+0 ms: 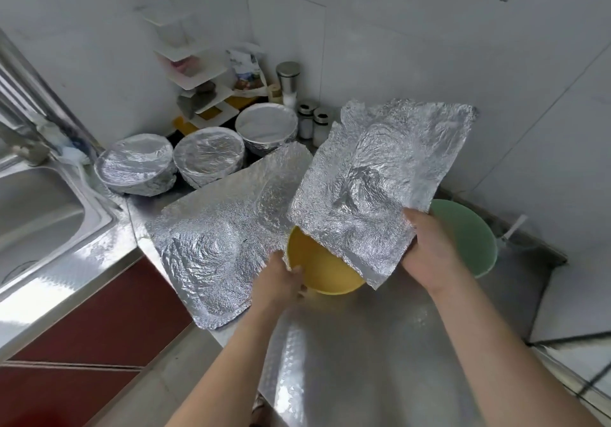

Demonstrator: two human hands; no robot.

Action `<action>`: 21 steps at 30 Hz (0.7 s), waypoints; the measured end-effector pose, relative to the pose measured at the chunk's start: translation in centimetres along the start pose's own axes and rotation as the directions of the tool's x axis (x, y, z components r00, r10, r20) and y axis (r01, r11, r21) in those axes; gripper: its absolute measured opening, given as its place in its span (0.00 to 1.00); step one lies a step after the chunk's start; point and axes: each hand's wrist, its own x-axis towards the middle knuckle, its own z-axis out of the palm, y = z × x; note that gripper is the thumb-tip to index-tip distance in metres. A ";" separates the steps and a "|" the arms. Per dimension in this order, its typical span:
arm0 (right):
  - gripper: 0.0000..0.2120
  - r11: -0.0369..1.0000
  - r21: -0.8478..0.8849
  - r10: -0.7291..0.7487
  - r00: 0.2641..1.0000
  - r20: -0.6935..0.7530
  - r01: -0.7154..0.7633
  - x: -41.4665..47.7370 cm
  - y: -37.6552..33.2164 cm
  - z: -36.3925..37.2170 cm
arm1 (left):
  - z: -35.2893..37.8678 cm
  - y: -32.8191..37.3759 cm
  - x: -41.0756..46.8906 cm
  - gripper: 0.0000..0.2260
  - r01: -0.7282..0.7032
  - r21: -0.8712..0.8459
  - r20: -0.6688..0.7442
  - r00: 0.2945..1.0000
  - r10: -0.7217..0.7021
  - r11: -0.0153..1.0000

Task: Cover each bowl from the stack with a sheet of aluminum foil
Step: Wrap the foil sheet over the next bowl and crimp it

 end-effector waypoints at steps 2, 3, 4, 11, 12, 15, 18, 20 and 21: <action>0.12 0.997 -0.025 -0.071 0.997 0.005 0.071 -0.4 -0.9 0.4 | 0.1 0.4 -0.1 0.16 -0.050 0.003 -0.039 0.998 0.050 0.999; 0.13 0.985 -0.074 -0.153 0.988 0.023 0.154 -0.8 -1.4 0.5 | 0.0 0.5 -0.2 0.14 -0.074 0.006 -0.057 0.996 0.075 0.997; 0.13 0.946 -0.164 -0.270 0.960 0.071 0.278 -1.3 -1.9 0.9 | -0.1 0.5 -0.3 0.12 -0.097 0.004 -0.061 0.993 0.097 0.995; 0.30 -0.010 -0.626 -0.551 0.518 0.655 0.780 -3.8 0.2 1.9 | -1.4 -1.8 -1.8 0.11 -0.097 -0.078 0.069 0.992 0.102 0.992; 0.32 -0.083 -0.628 -0.495 0.515 0.700 0.774 -3.9 1.2 1.7 | -1.5 -2.4 -2.1 0.10 -0.086 -0.089 0.089 0.992 0.094 0.992; 0.34 -0.191 -0.654 -0.319 0.583 0.747 0.732 -4.3 4.0 1.1 | -1.9 -4.3 -2.4 0.05 0.006 -0.121 0.131 0.991 0.010 0.993; 0.33 -0.253 -0.692 -0.218 0.657 0.721 0.676 -4.3 6.4 0.0 | -3.5 -5.3 -2.2 0.08 0.112 -0.461 -0.007 0.992 -0.130 0.880; 0.33 -0.300 -0.703 -0.162 0.691 0.704 0.645 -4.4 7.6 -0.6 | -5.2 -5.3 -2.6 0.20 0.206 -0.776 0.090 0.971 -0.219 0.596; 0.33 -0.323 -0.699 -0.136 0.700 0.701 0.638 -4.6 8.1 -0.8 | -5.8 -5.5 -2.8 0.25 0.257 -0.817 0.171 0.963 -0.209 0.517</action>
